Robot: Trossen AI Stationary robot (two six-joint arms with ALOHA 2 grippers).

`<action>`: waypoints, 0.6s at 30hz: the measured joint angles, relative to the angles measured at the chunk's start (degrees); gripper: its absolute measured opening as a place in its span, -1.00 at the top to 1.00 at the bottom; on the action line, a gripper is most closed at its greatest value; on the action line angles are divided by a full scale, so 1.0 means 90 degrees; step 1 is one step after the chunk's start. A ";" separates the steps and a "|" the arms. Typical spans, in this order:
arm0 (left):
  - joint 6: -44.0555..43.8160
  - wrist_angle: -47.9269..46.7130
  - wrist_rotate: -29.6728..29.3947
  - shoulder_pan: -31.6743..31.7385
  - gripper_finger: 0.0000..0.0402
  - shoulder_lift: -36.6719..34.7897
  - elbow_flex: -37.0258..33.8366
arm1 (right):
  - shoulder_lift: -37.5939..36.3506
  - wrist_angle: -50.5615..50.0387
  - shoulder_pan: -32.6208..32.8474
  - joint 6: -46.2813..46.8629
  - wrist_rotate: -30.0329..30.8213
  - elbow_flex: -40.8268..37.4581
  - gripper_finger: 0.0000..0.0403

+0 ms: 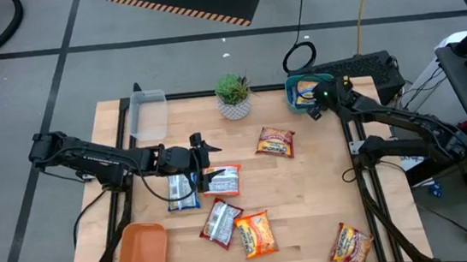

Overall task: Sort Maruchan noodles
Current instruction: Put the blue noodle pack into the green bin

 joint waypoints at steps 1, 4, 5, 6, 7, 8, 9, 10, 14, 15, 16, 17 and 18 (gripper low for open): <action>0.0002 0.0001 0.0000 -0.0002 -0.58 0.0000 0.0000 | 0.0000 0.0113 0.0037 0.0002 -0.0006 0.0000 0.40; -0.0004 0.0001 0.0000 -0.0001 -0.58 0.0000 0.0000 | 0.0000 0.0640 0.0175 0.0153 -0.0009 0.0000 0.30; -0.0005 0.0000 0.0000 -0.0001 -0.58 0.0000 0.0000 | 0.0000 0.0841 0.0229 0.0225 -0.0012 0.0000 0.27; -0.0007 -0.0001 0.0000 0.0000 -0.58 0.0000 0.0000 | 0.0000 0.1050 0.0292 0.0288 -0.0017 0.0000 0.25; -0.0009 -0.0004 0.0000 -0.0002 -0.58 0.0000 0.0000 | 0.0000 0.1258 0.0363 0.0341 -0.0027 0.0000 0.23; -0.0012 -0.0006 0.0000 0.0000 -0.58 0.0000 0.0000 | 0.0000 0.1427 0.0449 0.0400 -0.0068 0.0002 0.22; -0.0012 -0.0011 0.0000 0.0000 -0.58 0.0000 0.0000 | -0.0002 0.1578 0.0530 0.0429 -0.0224 0.0002 0.21; -0.0015 -0.0015 0.0000 0.0000 -0.58 0.0000 0.0000 | -0.0002 0.1727 0.0613 0.0433 -0.0390 0.0002 0.20; -0.0213 -0.0367 0.0141 0.0021 -0.58 0.0000 0.0000 | -0.0002 0.2171 0.0962 0.0444 -0.1123 0.0005 0.20; -0.0256 -0.0552 0.0307 0.0055 -0.58 0.0000 0.0000 | -0.0002 0.2226 0.1065 0.0445 -0.1217 0.0005 0.20; -0.0295 -0.0764 0.0496 0.0103 -0.58 0.0002 0.0000 | -0.0002 0.2245 0.1165 0.0449 -0.1218 0.0005 0.21; -0.0360 -0.0983 0.0658 0.0156 -0.58 0.0002 0.0000 | -0.0002 0.2239 0.1267 0.0461 -0.1212 0.0005 0.21; -0.0426 -0.1202 0.0745 0.0203 -0.58 0.0002 0.0000 | -0.0002 0.2237 0.1353 0.0485 -0.1212 0.0005 0.21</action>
